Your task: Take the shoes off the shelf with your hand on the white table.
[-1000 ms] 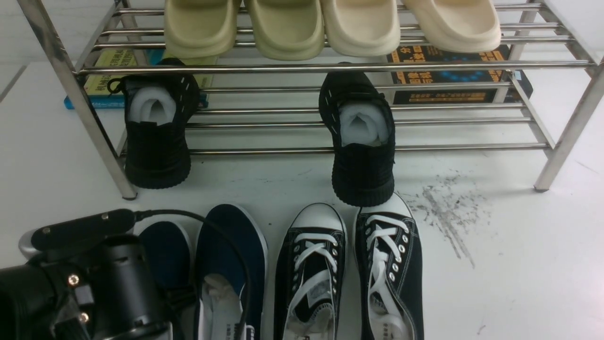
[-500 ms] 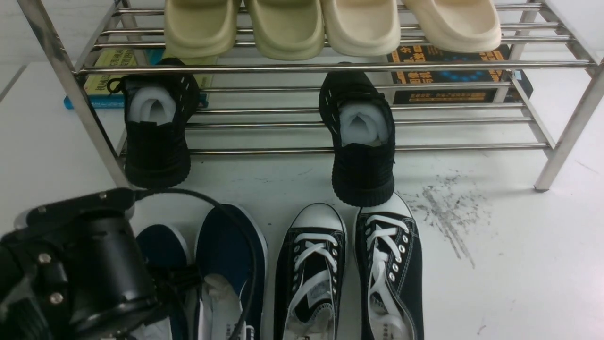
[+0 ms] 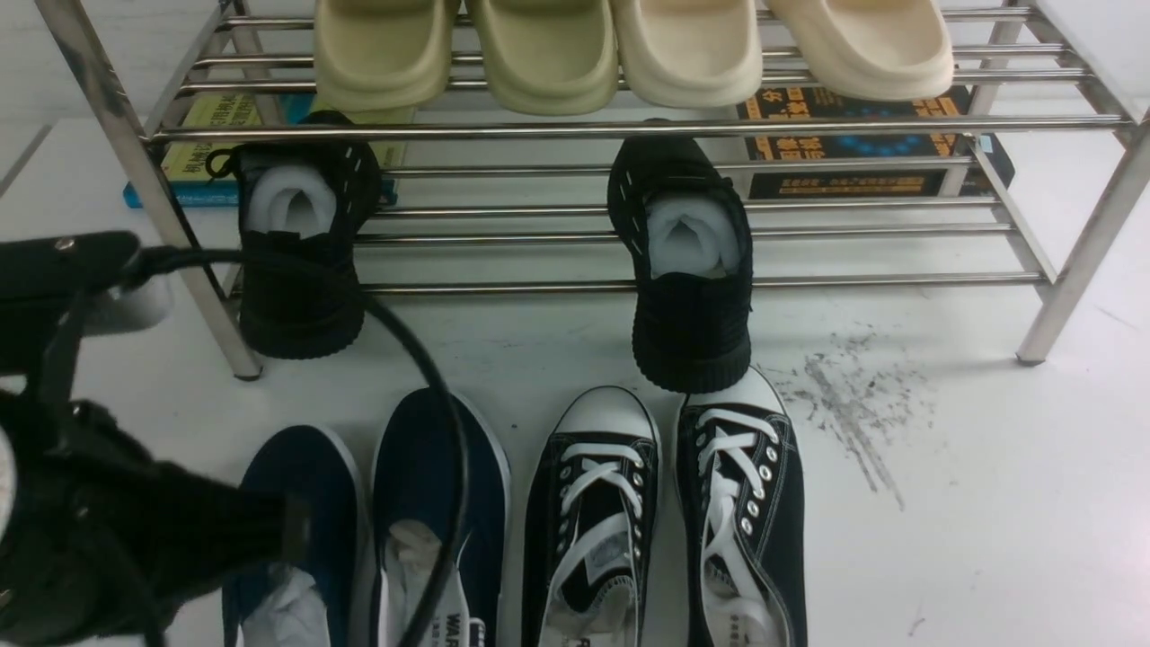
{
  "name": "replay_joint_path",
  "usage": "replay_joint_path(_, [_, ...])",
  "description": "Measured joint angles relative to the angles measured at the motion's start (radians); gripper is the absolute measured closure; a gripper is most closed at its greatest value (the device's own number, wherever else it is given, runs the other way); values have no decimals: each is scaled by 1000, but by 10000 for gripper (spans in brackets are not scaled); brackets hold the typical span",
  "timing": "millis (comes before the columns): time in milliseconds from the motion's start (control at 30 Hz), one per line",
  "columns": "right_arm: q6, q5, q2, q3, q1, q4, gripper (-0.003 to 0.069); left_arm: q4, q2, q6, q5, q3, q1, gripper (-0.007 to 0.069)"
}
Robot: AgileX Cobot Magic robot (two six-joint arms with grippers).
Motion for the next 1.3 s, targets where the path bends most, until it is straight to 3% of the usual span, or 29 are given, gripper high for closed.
replay_joint_path(167, [0,0,0,0,0,0,421,-141,-162,166,-51,76,0,624])
replay_joint_path(467, [0,0,0,0,0,0,421,-155,-313,209,-569,319,0,624])
replay_joint_path(1033, [0,0,0,0,0,0,421,-73,-326,217,-616,363,0,607])
replay_joint_path(1200, [0,0,0,0,0,0,421,-84,-434,351,-803,515,0,606])
replay_joint_path(1300, [0,0,0,0,0,0,421,-158,-557,483,-940,641,1,606])
